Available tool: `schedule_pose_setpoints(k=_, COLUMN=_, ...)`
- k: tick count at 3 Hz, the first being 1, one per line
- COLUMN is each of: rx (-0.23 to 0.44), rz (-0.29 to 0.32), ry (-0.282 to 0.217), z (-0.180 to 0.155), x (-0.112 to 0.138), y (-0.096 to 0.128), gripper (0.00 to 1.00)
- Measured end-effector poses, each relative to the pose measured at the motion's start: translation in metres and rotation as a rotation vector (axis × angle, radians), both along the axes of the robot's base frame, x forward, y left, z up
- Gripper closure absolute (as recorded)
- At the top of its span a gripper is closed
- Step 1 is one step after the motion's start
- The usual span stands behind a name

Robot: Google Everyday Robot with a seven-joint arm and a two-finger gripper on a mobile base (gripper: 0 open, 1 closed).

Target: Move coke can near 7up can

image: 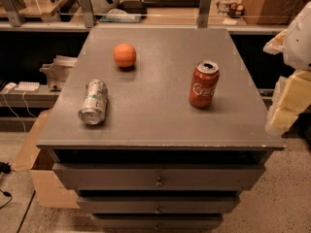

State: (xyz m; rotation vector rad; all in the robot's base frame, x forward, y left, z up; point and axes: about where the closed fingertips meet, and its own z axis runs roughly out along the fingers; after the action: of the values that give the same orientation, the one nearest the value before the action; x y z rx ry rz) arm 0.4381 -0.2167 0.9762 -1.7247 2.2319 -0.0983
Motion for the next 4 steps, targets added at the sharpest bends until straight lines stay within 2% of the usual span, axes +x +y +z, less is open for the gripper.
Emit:
schedule_pose_setpoints(k=1, rx=0.0, rz=0.0, ry=0.0, z=0.0, x=0.0, y=0.0, gripper=0.0)
schedule_pose_setpoints(k=2, rx=0.085, rz=-0.029, ry=-0.038, z=-0.003, x=0.02, y=0.005, gripper=0.0)
schedule_pose_setpoints(k=3, rx=0.264, rz=-0.05, ry=-0.082, z=-0.012, x=0.066, y=0.027, gripper=0.0)
schedule_pose_setpoints(k=4, rx=0.379, rz=-0.043, ry=-0.089, z=-0.017, x=0.101, y=0.047, gripper=0.0)
